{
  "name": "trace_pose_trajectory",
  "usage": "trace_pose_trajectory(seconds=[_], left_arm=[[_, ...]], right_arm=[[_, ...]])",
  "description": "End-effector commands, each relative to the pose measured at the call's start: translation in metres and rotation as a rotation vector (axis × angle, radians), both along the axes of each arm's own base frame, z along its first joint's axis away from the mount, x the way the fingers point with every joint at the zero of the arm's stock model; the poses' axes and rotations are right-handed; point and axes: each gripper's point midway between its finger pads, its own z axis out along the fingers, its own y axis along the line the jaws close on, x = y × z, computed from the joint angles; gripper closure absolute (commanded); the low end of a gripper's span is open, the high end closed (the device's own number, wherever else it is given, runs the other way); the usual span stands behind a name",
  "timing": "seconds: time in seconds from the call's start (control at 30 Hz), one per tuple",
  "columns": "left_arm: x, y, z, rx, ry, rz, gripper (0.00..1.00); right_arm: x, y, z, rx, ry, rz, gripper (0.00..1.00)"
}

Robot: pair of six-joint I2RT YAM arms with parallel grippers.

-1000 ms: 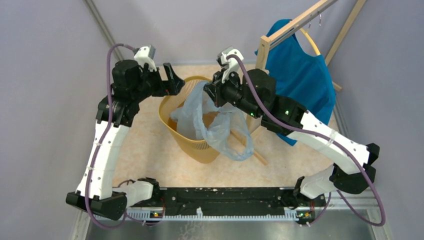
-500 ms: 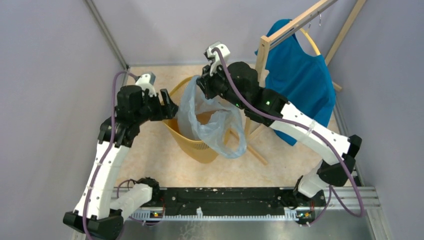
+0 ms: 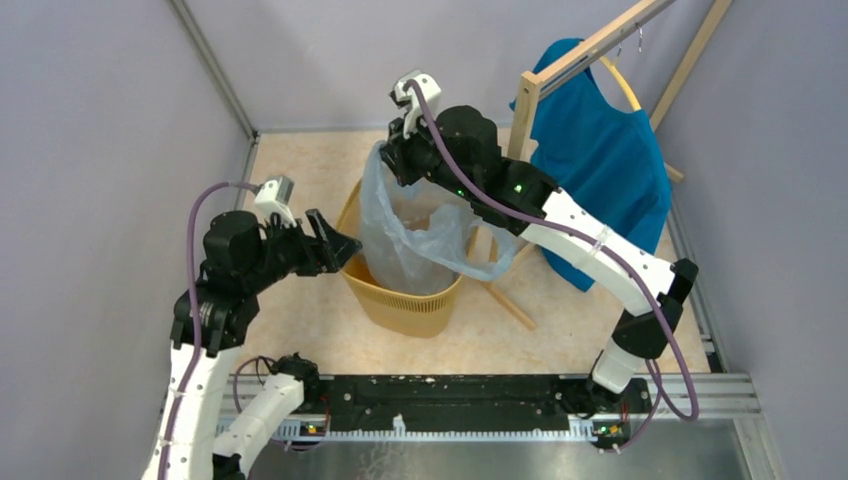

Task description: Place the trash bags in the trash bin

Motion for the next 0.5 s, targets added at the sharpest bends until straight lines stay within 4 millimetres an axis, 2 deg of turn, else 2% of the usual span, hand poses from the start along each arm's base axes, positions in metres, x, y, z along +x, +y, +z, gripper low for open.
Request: trace_pose_trajectory(seconds=[0.0, 0.1, 0.23, 0.3, 0.37, 0.47], left_arm=[[-0.005, 0.018, 0.018, 0.074, -0.044, 0.063, 0.15], [-0.008, 0.023, 0.051, 0.096, -0.149, 0.068, 0.02], [-0.016, 0.013, 0.127, 0.050, -0.395, -0.005, 0.01], [-0.012, 0.011, 0.154, 0.025, -0.489, -0.009, 0.01], [-0.005, 0.005, 0.167, 0.003, -0.520, -0.025, 0.01], [0.005, -0.012, 0.168, -0.032, -0.519, -0.110, 0.01]], right_arm=[[-0.001, -0.001, 0.019, 0.035, -0.022, 0.036, 1.00], [-0.008, 0.004, 0.017, 0.045, -0.002, 0.075, 0.99], [-0.019, 0.013, 0.018, 0.076, 0.039, 0.139, 0.97], [-0.027, 0.018, 0.021, 0.098, 0.060, 0.185, 0.95], [-0.034, 0.020, 0.026, 0.119, 0.073, 0.220, 0.94], [-0.039, 0.022, 0.029, 0.123, 0.076, 0.249, 0.93]])
